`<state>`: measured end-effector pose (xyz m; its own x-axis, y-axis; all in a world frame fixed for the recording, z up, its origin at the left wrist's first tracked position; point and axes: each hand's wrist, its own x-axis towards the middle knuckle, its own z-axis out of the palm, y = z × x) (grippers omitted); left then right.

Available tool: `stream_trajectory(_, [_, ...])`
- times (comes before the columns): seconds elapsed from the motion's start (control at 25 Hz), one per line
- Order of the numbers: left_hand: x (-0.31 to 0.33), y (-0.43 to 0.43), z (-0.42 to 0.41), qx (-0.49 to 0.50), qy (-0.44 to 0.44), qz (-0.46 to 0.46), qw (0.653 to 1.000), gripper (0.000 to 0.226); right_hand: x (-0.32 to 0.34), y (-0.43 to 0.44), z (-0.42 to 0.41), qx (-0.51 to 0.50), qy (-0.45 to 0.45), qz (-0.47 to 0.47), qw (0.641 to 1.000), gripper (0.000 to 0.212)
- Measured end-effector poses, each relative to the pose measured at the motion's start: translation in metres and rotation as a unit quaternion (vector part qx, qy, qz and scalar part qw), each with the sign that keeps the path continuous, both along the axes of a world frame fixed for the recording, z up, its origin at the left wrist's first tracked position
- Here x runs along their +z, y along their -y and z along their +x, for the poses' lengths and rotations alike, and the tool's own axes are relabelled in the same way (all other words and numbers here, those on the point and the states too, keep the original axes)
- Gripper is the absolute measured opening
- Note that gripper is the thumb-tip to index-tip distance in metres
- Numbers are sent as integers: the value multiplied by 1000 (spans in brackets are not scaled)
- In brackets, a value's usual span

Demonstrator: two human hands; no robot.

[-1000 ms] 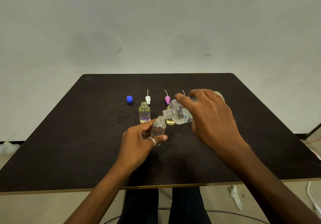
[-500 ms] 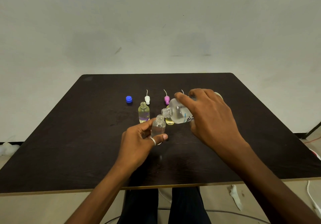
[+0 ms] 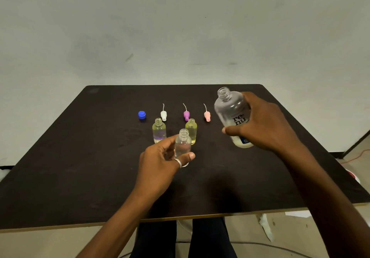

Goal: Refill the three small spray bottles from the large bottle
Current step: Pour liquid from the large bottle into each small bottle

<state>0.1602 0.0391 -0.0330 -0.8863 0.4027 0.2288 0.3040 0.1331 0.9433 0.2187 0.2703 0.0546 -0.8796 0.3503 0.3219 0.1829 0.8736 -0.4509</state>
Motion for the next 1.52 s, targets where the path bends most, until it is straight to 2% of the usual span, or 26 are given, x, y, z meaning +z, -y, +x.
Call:
stream_trajectory(0.2, [-3, -42, -3, 7, 1, 33, 999, 45, -14, -26, -4, -40, -24, -76, 996, 74])
stream_trajectory(0.44, [-22, -110, -20, 52, -6, 29, 998, 36, -49, -41, -16, -66, -63, -155, 984, 76])
stream_trajectory(0.6, [-36, -146, -33, 73, 5, 11, 997, 29, -75, -49, -21, -83, -85, -183, 976, 80])
stream_trajectory(0.84, [-53, -157, -42, 96, 15, -5, 995, 28, -93, -59, -22, -109, -102, -209, 966, 83])
stream_trajectory(1.0, [-56, -157, -43, 104, 11, -5, 995, 31, -94, -61, -24, -122, -92, -210, 966, 89])
stream_trajectory(1.12, [-57, -157, -41, 108, 5, -5, 994, 33, -95, -62, -25, -136, -50, -209, 967, 92])
stream_trajectory(1.28, [-57, -157, -39, 116, -2, -15, 993, 43, -96, -65, -26, -158, 34, -184, 970, 85])
stream_trajectory(1.52, [-63, -156, -41, 118, 5, -40, 992, 59, -96, -61, -26, -172, 45, -192, 965, 81])
